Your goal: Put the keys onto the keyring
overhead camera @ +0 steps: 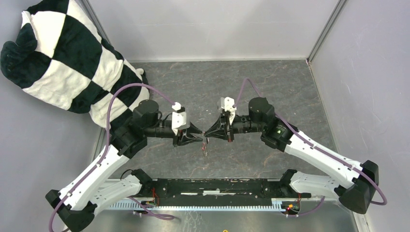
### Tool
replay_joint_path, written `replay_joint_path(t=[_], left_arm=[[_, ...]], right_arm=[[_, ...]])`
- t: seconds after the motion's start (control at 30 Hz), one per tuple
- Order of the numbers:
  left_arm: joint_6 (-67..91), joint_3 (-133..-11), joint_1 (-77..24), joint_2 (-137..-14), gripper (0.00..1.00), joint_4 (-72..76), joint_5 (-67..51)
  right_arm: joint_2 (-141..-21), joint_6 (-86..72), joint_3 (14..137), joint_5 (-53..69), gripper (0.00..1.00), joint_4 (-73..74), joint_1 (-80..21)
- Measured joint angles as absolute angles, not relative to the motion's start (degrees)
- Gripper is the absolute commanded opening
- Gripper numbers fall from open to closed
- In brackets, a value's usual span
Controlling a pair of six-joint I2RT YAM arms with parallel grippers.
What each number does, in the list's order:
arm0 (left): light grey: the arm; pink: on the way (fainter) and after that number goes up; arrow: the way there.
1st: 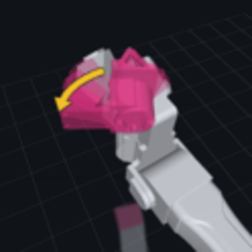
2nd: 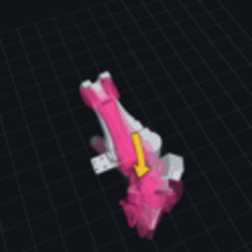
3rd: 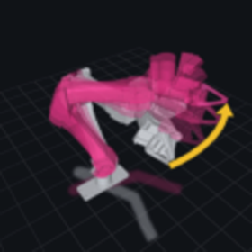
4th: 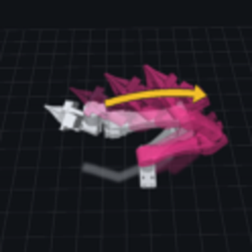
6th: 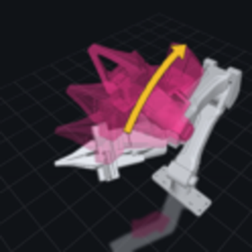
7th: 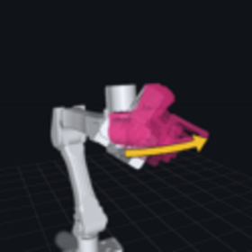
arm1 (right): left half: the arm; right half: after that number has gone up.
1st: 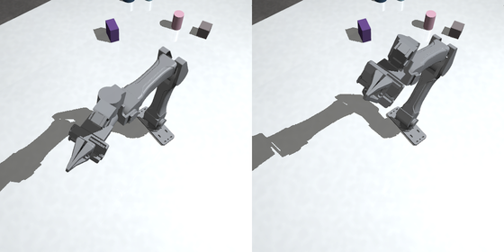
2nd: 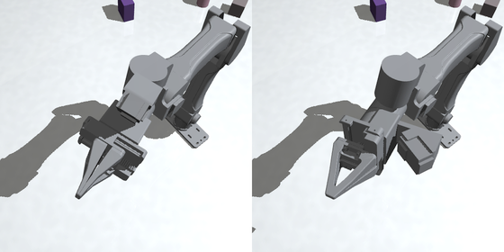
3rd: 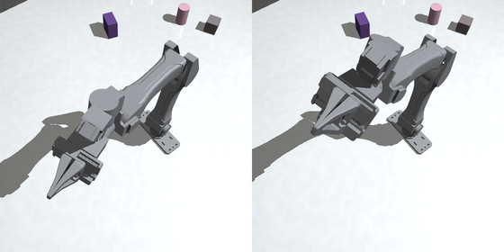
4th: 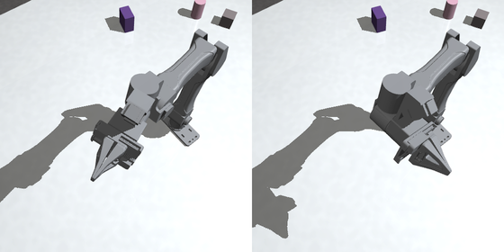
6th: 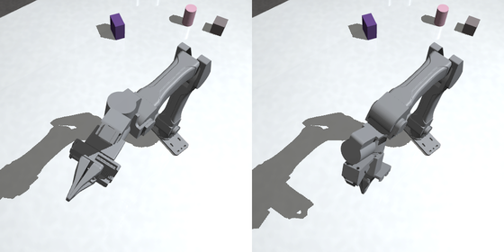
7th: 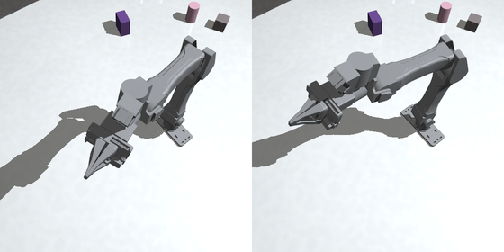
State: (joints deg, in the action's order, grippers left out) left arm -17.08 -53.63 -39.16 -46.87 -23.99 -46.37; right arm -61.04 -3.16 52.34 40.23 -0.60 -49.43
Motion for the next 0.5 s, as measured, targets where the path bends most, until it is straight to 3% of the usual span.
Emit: replay_joint_path(t=[0.5], left_arm=[[-28.25,-64.12,-39.51,-57.39,0.3,-37.74,-45.54]], right_arm=[[-68.53,6.37,65.08,34.28,0.01,22.44,-51.11]])
